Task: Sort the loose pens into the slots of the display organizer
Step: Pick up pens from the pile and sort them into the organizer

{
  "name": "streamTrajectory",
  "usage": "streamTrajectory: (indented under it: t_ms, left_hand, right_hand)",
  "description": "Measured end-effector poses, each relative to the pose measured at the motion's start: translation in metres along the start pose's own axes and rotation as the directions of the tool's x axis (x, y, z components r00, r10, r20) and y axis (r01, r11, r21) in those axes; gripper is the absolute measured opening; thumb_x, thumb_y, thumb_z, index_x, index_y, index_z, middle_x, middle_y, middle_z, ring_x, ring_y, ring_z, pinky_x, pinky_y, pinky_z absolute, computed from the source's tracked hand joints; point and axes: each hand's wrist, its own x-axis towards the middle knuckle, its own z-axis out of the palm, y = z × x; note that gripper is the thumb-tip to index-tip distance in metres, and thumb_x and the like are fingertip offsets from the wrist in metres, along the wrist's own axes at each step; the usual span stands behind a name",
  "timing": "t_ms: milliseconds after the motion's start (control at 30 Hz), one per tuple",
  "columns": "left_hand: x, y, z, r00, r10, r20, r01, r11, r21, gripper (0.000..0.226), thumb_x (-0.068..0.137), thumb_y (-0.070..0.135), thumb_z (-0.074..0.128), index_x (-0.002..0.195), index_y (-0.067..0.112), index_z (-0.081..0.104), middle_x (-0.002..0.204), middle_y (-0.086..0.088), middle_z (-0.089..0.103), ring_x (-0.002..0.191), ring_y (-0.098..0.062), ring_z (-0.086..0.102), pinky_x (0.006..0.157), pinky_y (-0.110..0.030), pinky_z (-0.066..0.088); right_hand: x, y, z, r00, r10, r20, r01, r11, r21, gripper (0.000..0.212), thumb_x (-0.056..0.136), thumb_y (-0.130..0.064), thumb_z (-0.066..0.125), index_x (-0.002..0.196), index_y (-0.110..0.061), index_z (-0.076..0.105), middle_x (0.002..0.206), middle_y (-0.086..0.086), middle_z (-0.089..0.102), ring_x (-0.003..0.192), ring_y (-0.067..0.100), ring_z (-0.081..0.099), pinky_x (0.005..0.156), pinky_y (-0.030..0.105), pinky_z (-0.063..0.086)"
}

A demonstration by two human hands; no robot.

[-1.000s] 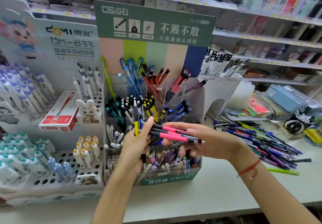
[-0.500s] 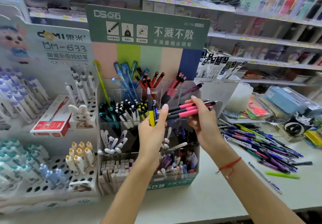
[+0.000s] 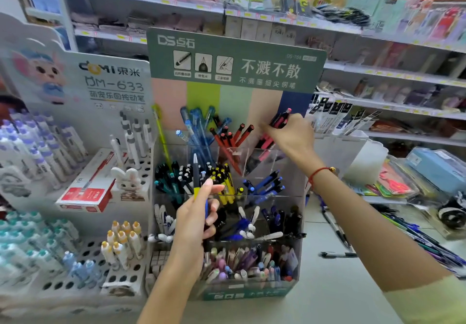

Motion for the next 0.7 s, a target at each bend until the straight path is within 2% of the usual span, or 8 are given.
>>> streamTrajectory:
  t_ms: [100, 200, 267, 333, 433, 500, 600, 700]
  left_hand:
    - [0.002, 0.002, -0.002, 1.000, 0.010, 0.013, -0.011, 1.000, 0.010, 0.029, 0.095, 0.037, 0.051, 0.099, 0.013, 0.067, 0.054, 0.009, 0.044, 0.040, -0.004, 0.028, 0.035, -0.015, 0.020]
    - [0.003, 0.003, -0.003, 0.999, 0.019, 0.030, -0.020, 1.000, 0.020, 0.028, 0.096, 0.035, 0.051, 0.101, 0.013, 0.067, 0.055, 0.010, 0.044, 0.041, -0.003, 0.029, 0.036, -0.015, 0.020]
    - [0.003, 0.003, -0.003, 0.999, 0.021, 0.043, -0.021, 1.000, 0.021, 0.027, 0.096, 0.032, 0.050, 0.102, 0.012, 0.067, 0.055, 0.010, 0.044, 0.042, -0.003, 0.030, 0.036, -0.015, 0.020]
    - [0.005, 0.003, -0.003, 0.998, 0.017, 0.064, -0.018, 1.000, 0.013, 0.027, 0.097, 0.031, 0.049, 0.104, 0.011, 0.066, 0.056, 0.009, 0.044, 0.042, -0.003, 0.031, 0.035, -0.015, 0.021]
    - [0.006, 0.004, -0.003, 0.992, -0.017, 0.128, 0.023, 0.999, -0.046, 0.029, 0.099, 0.030, 0.044, 0.108, 0.011, 0.063, 0.059, 0.007, 0.045, 0.043, -0.004, 0.034, 0.035, -0.016, 0.022]
    - [0.005, 0.005, -0.004, 0.978, -0.057, 0.203, 0.092, 0.982, -0.167, 0.033, 0.101, 0.028, 0.038, 0.115, 0.006, 0.059, 0.063, 0.004, 0.047, 0.046, -0.006, 0.037, 0.037, -0.017, 0.026]
    - [0.004, 0.004, -0.006, 0.961, -0.090, 0.262, 0.155, 0.958, -0.241, 0.031, 0.102, 0.022, 0.035, 0.116, 0.006, 0.057, 0.067, 0.002, 0.055, 0.052, -0.010, 0.046, 0.043, -0.019, 0.037]
    - [0.000, 0.001, -0.009, 0.964, -0.058, 0.258, 0.118, 0.968, -0.222, 0.023, 0.102, 0.018, 0.038, 0.111, 0.008, 0.057, 0.071, 0.003, 0.061, 0.059, -0.011, 0.058, 0.057, -0.024, 0.054]
  right_hand:
    - [-0.001, -0.003, 0.003, 0.998, -0.028, -0.048, 0.023, 0.993, -0.113, 0.049, 0.070, -0.052, 0.078, 0.094, -0.012, 0.063, 0.085, 0.002, 0.062, 0.080, 0.022, 0.058, 0.062, 0.028, 0.039]
    - [-0.007, 0.002, 0.008, 0.971, -0.150, -0.186, 0.147, 0.989, -0.026, 0.073, 0.066, -0.035, 0.085, 0.123, -0.010, 0.048, 0.118, 0.009, 0.054, 0.106, 0.027, 0.053, 0.081, 0.035, 0.043]
    - [-0.013, 0.011, 0.015, 0.955, -0.244, -0.170, 0.248, 0.969, 0.006, 0.069, 0.070, -0.023, 0.083, 0.127, -0.006, 0.047, 0.122, 0.013, 0.050, 0.110, 0.029, 0.049, 0.092, 0.038, 0.044]
    - [-0.022, 0.016, 0.021, 0.944, -0.322, -0.070, 0.323, 0.947, -0.002, 0.051, 0.080, -0.017, 0.074, 0.125, -0.003, 0.052, 0.123, 0.013, 0.049, 0.110, 0.030, 0.050, 0.096, 0.040, 0.044]
    - [-0.031, 0.016, 0.022, 0.938, -0.344, -0.036, 0.345, 0.938, 0.031, 0.032, 0.096, -0.011, 0.051, 0.127, -0.003, 0.052, 0.129, 0.012, 0.045, 0.104, 0.029, 0.055, 0.090, 0.032, 0.043]
    - [-0.028, 0.016, 0.019, 0.922, -0.387, -0.007, 0.387, 0.922, -0.034, 0.031, 0.098, -0.009, 0.043, 0.127, -0.004, 0.053, 0.129, 0.012, 0.046, 0.102, 0.031, 0.056, 0.088, 0.038, 0.045]
    - [-0.022, 0.016, 0.015, 0.916, -0.388, 0.099, 0.397, 0.912, -0.105, 0.032, 0.096, -0.011, 0.045, 0.126, -0.009, 0.055, 0.129, 0.010, 0.048, 0.110, 0.031, 0.052, 0.095, 0.043, 0.042]
    - [-0.032, 0.008, 0.009, 0.929, -0.369, -0.033, 0.363, 0.924, -0.124, 0.039, 0.091, -0.015, 0.057, 0.129, -0.011, 0.052, 0.131, 0.010, 0.049, 0.121, 0.027, 0.045, 0.104, 0.036, 0.038]
